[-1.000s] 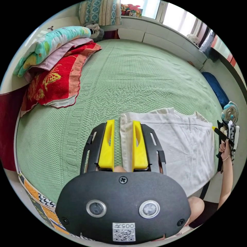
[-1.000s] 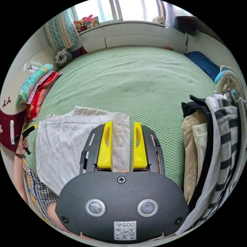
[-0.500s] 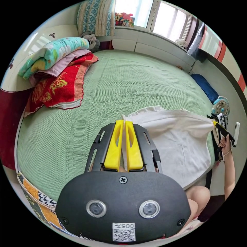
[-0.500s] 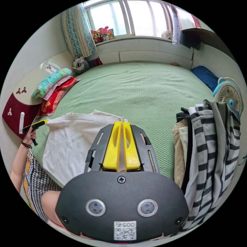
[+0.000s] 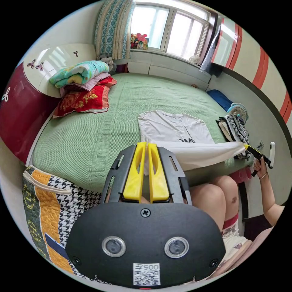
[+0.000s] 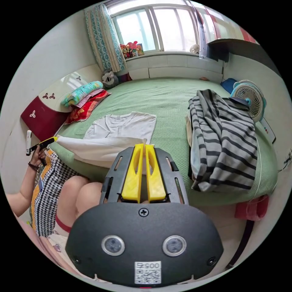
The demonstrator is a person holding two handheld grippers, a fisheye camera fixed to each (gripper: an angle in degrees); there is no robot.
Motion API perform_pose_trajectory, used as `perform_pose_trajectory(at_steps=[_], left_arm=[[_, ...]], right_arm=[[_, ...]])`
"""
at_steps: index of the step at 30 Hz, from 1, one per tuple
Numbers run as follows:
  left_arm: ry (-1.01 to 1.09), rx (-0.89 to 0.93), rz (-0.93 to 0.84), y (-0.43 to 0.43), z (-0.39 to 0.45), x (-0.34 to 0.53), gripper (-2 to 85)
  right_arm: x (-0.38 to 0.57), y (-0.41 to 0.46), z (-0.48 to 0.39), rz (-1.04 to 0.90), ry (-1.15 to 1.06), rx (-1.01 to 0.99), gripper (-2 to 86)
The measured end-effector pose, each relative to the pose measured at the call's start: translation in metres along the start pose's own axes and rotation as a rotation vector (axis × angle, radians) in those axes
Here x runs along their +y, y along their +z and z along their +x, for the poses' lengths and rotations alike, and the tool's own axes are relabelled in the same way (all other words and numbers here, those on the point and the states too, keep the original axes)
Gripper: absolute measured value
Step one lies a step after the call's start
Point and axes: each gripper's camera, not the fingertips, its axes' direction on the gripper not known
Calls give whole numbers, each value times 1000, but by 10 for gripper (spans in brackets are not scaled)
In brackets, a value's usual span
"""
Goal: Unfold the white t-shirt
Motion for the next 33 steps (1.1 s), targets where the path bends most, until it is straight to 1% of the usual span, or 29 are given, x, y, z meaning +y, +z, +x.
perform_pose_trajectory(at_steps=[6,10,15,17,19,20,21,22,23,26,29,31,33], left_arm=[[8,47,55,-85,16,43,7],[38,35,94,-127,32,63,7],[49,42,109,-165,49,105,9],[30,46,86,-165,49,124,12],[28,36,22,-157,48,143,18],[28,26,-29,-148,47,156,24],[23,21,-109,-136,45,168,31],[10,13,-151,-130,43,173,36],[-9,-19,-207,-122,38,181,42],[-34,-97,-217,-120,28,183,48],[-27,-141,-175,-109,28,153,53],[0,-107,-156,-89,38,126,64],[57,-44,-123,-51,63,88,78]], right_arm=[[39,-74,-13,42,-46,5,-16],[57,-123,-22,95,-73,-5,-17],[92,-150,-28,88,-76,-23,-16],[110,-150,-28,64,-62,-28,-16],[135,-142,-26,17,-41,-63,-13],[141,-138,-25,-4,-39,-80,-11],[153,-128,-21,-56,-33,-127,-6],[163,-116,-17,-125,-19,-150,5],[167,-110,-14,-156,-6,-141,10],[174,-97,1,-216,39,-89,40],[151,-81,3,-229,44,-42,60],[118,-56,-17,-219,-20,-25,73],[90,-31,-42,-190,-72,-26,81]])
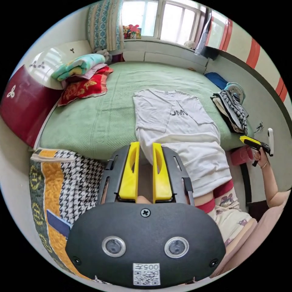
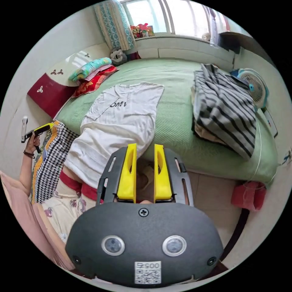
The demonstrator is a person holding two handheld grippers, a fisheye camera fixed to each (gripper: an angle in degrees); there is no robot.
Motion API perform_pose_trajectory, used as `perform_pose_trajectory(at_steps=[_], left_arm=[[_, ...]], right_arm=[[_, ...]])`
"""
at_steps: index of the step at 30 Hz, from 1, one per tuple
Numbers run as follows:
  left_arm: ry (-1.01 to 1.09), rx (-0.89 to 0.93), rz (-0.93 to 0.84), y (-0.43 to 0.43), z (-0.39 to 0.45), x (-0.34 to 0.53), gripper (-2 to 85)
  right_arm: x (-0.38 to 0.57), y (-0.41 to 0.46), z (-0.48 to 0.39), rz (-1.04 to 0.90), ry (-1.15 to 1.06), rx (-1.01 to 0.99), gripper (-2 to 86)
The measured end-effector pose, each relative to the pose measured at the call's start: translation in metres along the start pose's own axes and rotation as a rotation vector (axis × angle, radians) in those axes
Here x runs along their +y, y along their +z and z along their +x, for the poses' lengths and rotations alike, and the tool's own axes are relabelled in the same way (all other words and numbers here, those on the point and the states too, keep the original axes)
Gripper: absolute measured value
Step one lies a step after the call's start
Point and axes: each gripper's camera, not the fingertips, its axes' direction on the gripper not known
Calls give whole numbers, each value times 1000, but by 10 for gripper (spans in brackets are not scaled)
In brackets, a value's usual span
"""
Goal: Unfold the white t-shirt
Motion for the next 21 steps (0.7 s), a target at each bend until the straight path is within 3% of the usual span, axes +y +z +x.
perform_pose_trajectory(at_steps=[10,17,21], left_arm=[[136,58,-61,152,99,-138,88],[101,19,-158,236,103,-171,91],[78,57,-112,249,95,-164,84]], right_arm=[[-169,157,-135,-1,-225,64,106],[-217,238,-148,-92,-210,134,90],[-215,253,-147,-78,-209,115,74]])
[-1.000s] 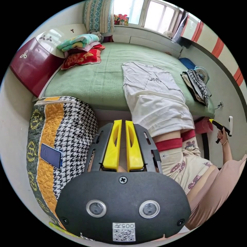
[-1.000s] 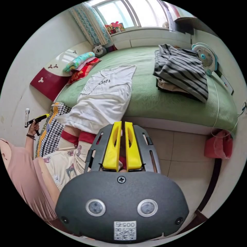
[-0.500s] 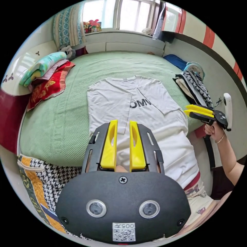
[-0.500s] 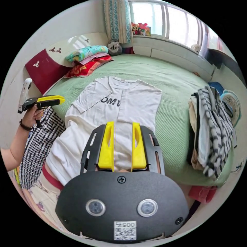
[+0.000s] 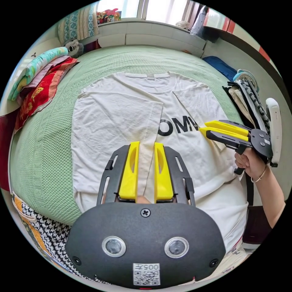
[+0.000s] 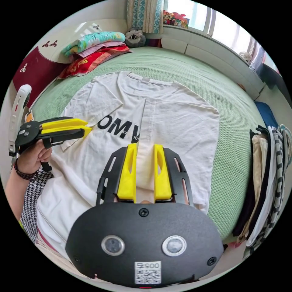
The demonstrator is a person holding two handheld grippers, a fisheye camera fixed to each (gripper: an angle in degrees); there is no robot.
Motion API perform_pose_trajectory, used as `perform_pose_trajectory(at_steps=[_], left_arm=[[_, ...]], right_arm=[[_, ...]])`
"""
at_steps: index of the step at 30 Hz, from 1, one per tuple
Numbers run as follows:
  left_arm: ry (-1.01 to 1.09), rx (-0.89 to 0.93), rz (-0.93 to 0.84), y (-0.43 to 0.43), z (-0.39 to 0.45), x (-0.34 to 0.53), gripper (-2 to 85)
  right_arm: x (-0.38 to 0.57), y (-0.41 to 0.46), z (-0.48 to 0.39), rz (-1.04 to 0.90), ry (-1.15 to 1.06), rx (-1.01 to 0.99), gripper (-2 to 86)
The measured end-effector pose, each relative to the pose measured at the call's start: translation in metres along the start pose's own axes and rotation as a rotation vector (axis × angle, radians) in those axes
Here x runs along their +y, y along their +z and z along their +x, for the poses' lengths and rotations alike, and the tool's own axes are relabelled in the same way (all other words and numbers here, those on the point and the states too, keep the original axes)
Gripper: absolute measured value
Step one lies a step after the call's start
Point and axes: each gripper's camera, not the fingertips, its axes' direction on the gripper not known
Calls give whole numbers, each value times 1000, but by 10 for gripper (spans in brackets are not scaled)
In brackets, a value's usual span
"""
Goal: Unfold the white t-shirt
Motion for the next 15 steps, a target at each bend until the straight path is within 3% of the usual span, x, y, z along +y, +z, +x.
perform_pose_trajectory(at_steps=[7,11,15], left_arm=[[8,19,-2,0,-8,-3,32],[27,24,12,-16,-18,-12,17],[-96,13,98,-60,-75,-19,11]], right_arm=[[-2,3,15,23,74,-31,-9],[-12,-10,24,33,86,-36,-13],[-21,-52,80,120,219,-71,-14]])
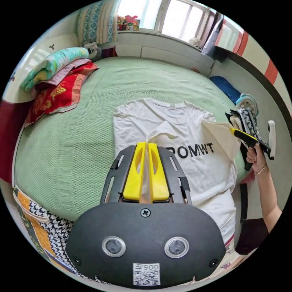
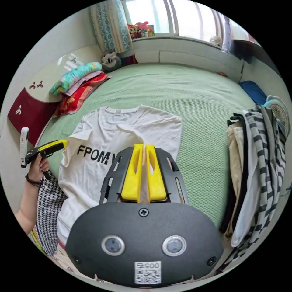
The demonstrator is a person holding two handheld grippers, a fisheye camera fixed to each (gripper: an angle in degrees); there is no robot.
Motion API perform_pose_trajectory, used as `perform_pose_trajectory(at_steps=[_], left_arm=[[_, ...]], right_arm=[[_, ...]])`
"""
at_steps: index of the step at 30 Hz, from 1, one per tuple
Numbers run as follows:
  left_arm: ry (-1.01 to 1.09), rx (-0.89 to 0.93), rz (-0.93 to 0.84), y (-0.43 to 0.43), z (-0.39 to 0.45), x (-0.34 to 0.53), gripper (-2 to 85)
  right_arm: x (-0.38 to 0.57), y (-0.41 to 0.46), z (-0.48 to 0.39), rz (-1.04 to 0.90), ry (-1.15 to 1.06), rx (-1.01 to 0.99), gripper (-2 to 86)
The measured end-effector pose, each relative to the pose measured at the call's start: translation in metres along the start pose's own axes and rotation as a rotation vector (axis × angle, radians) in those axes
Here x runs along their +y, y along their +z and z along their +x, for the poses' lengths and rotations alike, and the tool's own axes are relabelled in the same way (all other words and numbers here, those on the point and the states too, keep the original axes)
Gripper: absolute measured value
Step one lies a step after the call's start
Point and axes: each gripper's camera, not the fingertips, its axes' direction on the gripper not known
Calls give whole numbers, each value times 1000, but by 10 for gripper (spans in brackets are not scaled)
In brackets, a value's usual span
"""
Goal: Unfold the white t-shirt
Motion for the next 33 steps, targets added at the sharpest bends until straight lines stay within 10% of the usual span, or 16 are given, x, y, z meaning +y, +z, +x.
perform_pose_trajectory(at_steps=[11,33], left_arm=[[-461,-351,33,-58,-171,52,-4],[-120,-91,-81,-19,128,120,-6]], right_arm=[[28,-52,151,-45,309,318,7],[112,-15,-140,-169,140,71,-10]])
